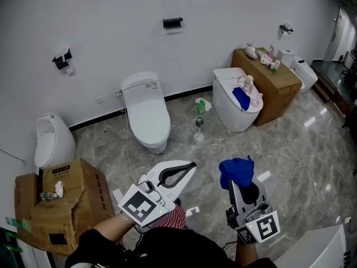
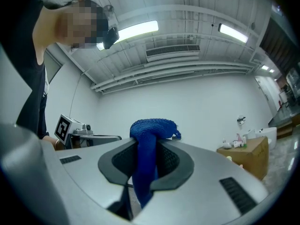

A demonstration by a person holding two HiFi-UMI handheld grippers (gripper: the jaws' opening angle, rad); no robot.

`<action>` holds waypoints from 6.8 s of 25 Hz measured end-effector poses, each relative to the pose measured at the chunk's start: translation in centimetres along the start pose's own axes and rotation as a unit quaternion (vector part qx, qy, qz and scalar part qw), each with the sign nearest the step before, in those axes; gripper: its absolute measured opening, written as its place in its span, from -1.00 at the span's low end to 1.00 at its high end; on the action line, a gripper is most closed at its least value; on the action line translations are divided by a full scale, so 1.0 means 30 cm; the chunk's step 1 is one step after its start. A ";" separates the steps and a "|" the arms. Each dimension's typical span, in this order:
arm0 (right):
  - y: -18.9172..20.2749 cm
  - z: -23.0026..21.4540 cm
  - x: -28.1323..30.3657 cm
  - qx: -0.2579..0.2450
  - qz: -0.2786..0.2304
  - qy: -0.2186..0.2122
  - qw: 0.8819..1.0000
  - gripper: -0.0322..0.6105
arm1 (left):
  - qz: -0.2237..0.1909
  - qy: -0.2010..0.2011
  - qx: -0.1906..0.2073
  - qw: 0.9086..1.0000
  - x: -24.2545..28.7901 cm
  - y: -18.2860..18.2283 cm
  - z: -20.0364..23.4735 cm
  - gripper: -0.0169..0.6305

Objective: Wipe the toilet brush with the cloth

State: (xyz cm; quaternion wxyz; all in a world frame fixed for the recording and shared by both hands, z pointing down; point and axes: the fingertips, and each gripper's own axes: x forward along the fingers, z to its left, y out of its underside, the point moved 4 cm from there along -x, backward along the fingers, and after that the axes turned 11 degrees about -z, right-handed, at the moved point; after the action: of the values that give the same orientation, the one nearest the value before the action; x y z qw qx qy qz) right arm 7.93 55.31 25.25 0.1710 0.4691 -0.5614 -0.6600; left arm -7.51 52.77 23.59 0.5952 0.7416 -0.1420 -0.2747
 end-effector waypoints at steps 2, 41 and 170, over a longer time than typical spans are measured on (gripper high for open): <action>0.011 -0.021 0.040 -0.005 -0.002 0.004 1.000 -0.66 | 0.000 0.007 -0.010 1.000 0.027 0.012 0.048 -0.94; 0.236 -0.214 0.573 -0.026 0.017 0.049 0.998 -0.66 | -0.017 0.045 -0.021 0.999 0.217 0.157 0.647 -0.94; 0.996 -1.361 1.349 0.031 0.107 0.056 0.992 -0.66 | 0.096 0.016 -0.078 0.992 1.171 0.994 1.556 -0.89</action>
State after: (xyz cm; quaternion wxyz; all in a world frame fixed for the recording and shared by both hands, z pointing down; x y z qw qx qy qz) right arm 11.75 -8.14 37.77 0.2574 0.4475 -0.6181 -0.5928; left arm -2.55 -11.17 37.31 0.6772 0.6800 -0.1816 -0.2146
